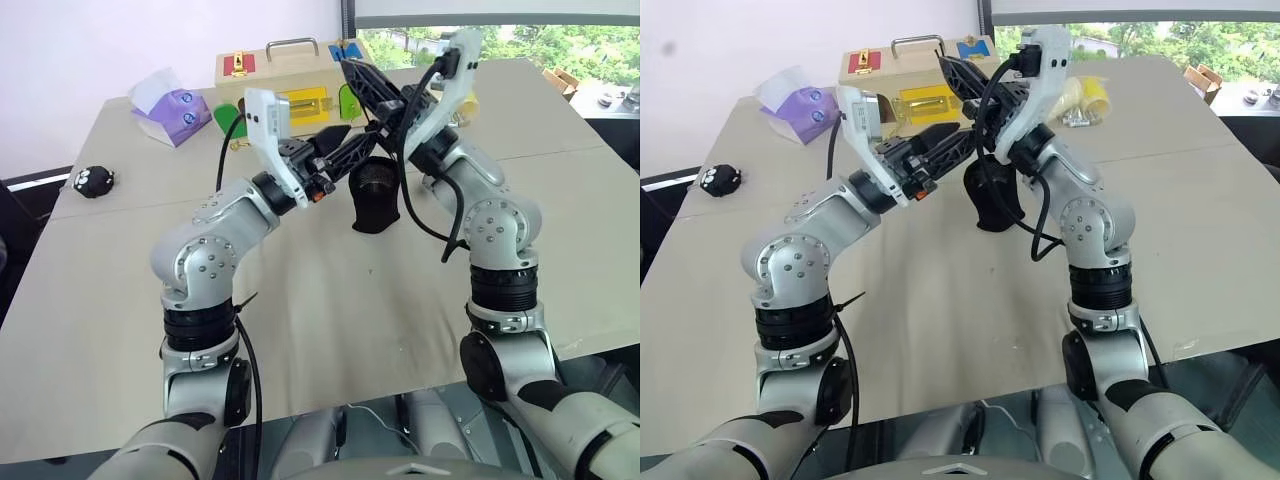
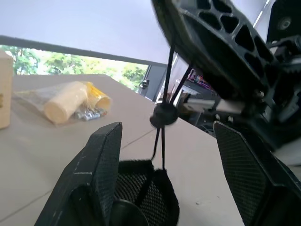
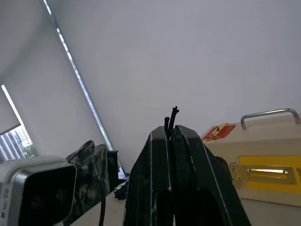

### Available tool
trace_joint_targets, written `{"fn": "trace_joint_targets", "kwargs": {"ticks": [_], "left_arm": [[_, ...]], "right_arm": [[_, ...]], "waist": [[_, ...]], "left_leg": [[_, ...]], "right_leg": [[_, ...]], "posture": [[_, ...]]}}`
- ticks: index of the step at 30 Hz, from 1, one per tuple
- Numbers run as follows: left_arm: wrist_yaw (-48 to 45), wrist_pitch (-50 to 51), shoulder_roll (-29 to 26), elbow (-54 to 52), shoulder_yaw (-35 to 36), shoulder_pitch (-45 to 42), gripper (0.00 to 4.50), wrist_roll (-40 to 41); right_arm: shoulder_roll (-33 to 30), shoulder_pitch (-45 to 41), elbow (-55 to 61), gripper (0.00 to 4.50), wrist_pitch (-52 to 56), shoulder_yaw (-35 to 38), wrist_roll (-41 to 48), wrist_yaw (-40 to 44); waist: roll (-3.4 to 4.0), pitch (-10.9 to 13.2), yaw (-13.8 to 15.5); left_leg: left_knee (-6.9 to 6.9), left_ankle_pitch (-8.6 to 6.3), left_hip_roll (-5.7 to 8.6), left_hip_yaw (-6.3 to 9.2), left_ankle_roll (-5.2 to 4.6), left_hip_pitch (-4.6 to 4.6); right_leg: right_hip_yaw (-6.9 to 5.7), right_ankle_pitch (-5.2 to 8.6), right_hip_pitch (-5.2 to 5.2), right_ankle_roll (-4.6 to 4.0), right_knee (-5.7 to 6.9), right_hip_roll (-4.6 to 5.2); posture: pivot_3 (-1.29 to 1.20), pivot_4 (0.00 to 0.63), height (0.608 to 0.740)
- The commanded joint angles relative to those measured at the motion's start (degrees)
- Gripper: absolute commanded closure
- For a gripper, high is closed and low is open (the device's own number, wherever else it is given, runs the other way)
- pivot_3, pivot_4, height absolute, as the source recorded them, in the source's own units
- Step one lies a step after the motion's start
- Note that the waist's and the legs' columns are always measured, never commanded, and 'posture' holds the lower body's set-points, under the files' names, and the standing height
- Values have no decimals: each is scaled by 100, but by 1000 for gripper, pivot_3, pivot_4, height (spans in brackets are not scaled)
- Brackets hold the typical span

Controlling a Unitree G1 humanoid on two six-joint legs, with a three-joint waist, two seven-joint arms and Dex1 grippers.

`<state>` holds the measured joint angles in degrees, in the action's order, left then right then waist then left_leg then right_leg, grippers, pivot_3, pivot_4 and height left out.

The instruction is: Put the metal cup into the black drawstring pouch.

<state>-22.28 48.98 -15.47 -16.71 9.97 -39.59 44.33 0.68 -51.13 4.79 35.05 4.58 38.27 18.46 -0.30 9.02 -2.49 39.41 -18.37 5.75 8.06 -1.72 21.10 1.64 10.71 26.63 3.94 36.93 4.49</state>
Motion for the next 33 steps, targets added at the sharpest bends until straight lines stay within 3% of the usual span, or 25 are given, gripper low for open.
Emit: {"fn": "trace_joint_targets", "kwargs": {"ticks": [1,7,10,15,29,32,33], "left_arm": [[-83,-236,-31,-1,-83,-110,1329,-59],[-194,-268,-78,25,-215,-6,1329,-115],[-210,-302,-69,28,-242,11,2110,-141],[-222,-381,-61,58,-238,-14,4439,-159],[-233,-98,-115,-33,-179,149,4487,137],[-101,-253,-138,-57,-262,161,3215,-115],[-135,-284,-161,-49,-295,159,3031,-153]], "right_arm": [[78,-81,375,4500,54,-71,144,-34],[98,-106,440,4500,166,-88,215,-39],[108,-126,467,4500,224,-97,270,-31],[126,-119,492,4500,275,-162,320,-9],[85,-117,525,4500,281,-154,321,-21],[79,-114,523,4500,277,-152,319,-19],[79,-112,524,4500,276,-155,318,-18]], "waist": [[0,0,1],[0,0,-1],[0,0,-1],[0,0,-1],[0,0,-1],[0,0,-1],[0,0,0]], "left_leg": [[0,0,0,0,0,0],[0,0,1,0,0,0],[0,0,0,0,0,0],[0,0,0,1,0,1],[0,0,1,1,0,0],[0,0,1,1,0,1],[0,0,1,1,0,1]], "right_leg": [[0,0,0,0,0,0],[0,0,0,0,0,-2],[0,0,0,0,0,-2],[0,0,0,0,0,-2],[-1,0,0,0,0,-2],[-1,0,0,0,0,-2],[-1,0,0,0,0,-3]], "posture": [[0,150,710],[0,150,710],[0,150,710],[0,150,710],[0,150,710],[0,150,710],[0,150,710]]}}
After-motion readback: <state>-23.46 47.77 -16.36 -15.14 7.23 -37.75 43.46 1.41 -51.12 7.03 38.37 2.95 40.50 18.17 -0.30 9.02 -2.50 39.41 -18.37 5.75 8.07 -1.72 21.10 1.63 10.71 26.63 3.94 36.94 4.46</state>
